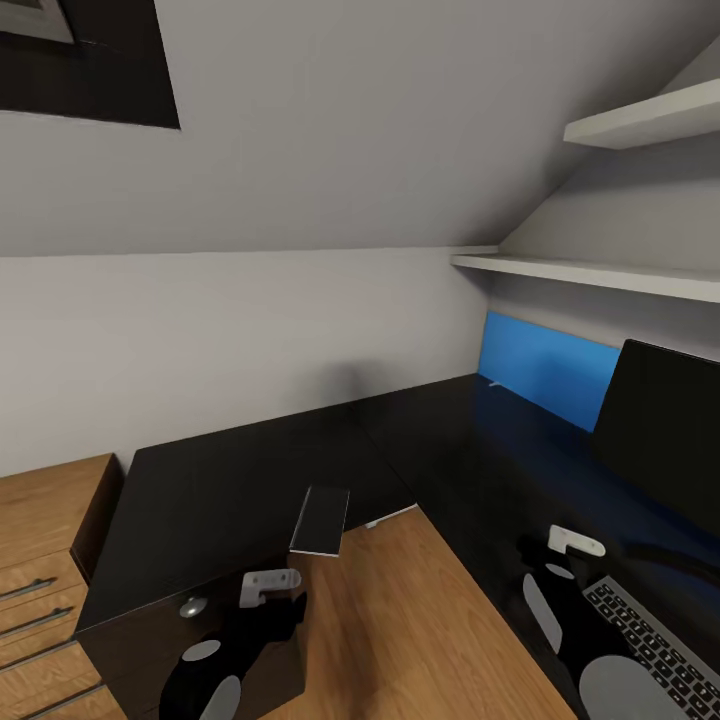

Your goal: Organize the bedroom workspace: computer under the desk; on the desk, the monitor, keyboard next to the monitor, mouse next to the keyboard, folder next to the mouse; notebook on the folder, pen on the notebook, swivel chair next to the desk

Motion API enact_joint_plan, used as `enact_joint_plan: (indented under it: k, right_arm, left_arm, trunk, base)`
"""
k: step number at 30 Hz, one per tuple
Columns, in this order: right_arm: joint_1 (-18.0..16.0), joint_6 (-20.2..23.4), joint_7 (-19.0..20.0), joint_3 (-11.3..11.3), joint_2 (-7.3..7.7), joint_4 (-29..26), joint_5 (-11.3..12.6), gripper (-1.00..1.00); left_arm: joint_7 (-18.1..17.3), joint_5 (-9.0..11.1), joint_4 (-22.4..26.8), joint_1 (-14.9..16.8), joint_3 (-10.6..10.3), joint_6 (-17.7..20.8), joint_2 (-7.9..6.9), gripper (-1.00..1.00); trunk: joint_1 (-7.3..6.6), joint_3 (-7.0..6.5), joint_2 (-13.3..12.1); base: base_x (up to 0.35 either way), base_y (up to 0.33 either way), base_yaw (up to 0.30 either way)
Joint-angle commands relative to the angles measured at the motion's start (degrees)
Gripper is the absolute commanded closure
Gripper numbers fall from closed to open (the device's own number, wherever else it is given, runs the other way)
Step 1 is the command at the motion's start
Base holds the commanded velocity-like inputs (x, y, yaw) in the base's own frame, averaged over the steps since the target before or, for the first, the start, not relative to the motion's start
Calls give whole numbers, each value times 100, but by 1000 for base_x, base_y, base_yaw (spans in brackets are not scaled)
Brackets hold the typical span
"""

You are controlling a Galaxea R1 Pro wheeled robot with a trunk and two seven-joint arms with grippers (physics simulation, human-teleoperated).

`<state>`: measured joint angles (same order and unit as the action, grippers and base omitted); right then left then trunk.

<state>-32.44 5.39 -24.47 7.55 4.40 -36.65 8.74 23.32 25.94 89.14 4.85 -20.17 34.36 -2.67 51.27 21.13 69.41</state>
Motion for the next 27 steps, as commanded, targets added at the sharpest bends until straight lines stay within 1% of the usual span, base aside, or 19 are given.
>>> enact_joint_plan:
  k: [1,4,7,10,15,19,22,27]
  right_arm:
    - [-9,18,-23,-8,3,13,49,100]
    - [-116,-5,-23,-8,35,238,55,100]
    - [-181,-209,-23,-8,70,436,57,100]
    - [-212,-280,-23,-8,76,485,57,100]
    - [-235,-316,-23,-8,83,559,56,100]
    - [-422,-333,-23,-8,90,891,56,100]
    - [-541,-346,-23,-8,123,1130,57,100]
    - [-600,-354,-23,-8,161,1256,58,100]
  left_arm:
    - [59,60,7,6,-13,9,-6,-100]
    - [59,60,7,3,-15,9,-6,-100]
    - [59,60,23,-1,-15,9,-6,-100]
    - [59,60,45,-3,-14,9,-6,-100]
    - [59,59,121,-93,-16,9,-6,-100]
    - [59,60,255,-161,-16,9,-6,-100]
    - [59,60,317,-190,-20,8,-6,-100]
    - [56,67,355,-203,-38,9,-6,-100]
  trunk:
    - [0,7,4]
    - [0,7,4]
    - [0,7,4]
    - [0,7,4]
    - [0,7,4]
    - [0,7,4]
    - [0,7,4]
    - [0,7,4]
  base:
    - [0,0,0]
    - [0,0,0]
    - [0,0,0]
    - [0,0,0]
    - [0,0,0]
    - [0,0,0]
    - [0,0,0]
    - [0,0,0]
